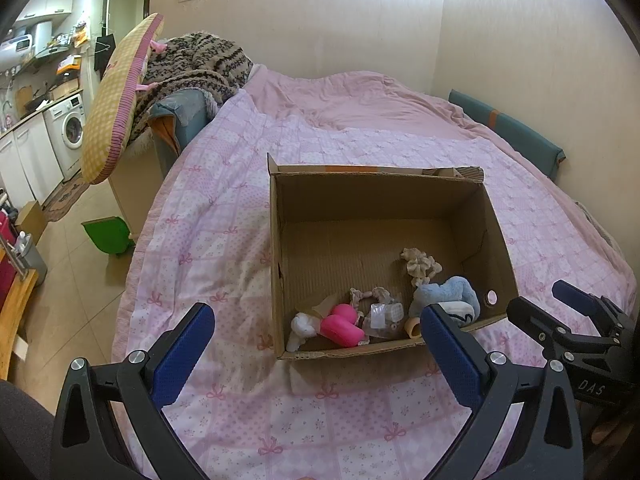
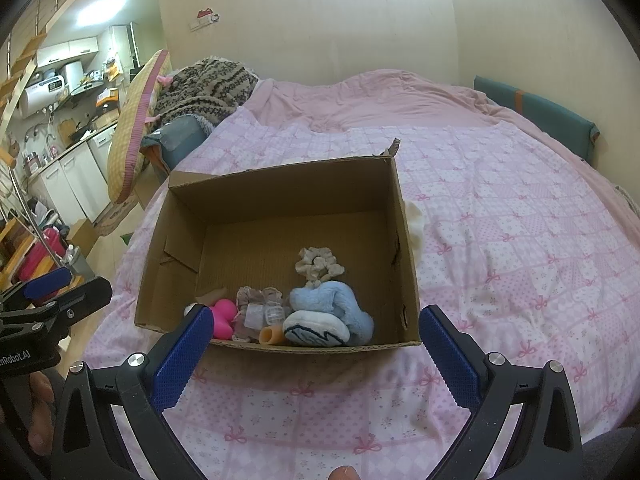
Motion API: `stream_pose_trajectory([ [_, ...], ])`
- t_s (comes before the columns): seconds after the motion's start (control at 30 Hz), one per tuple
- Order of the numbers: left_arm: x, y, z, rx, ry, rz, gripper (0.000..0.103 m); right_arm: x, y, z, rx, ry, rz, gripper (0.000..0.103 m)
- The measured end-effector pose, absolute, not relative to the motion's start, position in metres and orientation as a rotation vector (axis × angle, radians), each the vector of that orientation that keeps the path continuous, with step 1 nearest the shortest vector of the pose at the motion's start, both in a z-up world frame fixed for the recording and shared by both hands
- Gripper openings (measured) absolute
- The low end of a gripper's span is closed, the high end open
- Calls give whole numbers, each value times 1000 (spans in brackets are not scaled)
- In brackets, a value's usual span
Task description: Organize soft objects
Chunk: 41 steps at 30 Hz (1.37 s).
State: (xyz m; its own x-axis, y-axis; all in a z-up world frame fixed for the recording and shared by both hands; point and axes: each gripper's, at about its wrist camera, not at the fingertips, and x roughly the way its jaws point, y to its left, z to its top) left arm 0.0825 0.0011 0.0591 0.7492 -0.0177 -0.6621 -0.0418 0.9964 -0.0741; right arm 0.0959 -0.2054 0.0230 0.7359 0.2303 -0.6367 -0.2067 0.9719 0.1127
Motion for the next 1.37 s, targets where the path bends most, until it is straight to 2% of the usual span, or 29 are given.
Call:
stream_pose_trajectory([
  [1.37, 84, 5, 48, -71, 765, 12, 103, 93, -204, 28, 54, 693, 240, 103],
])
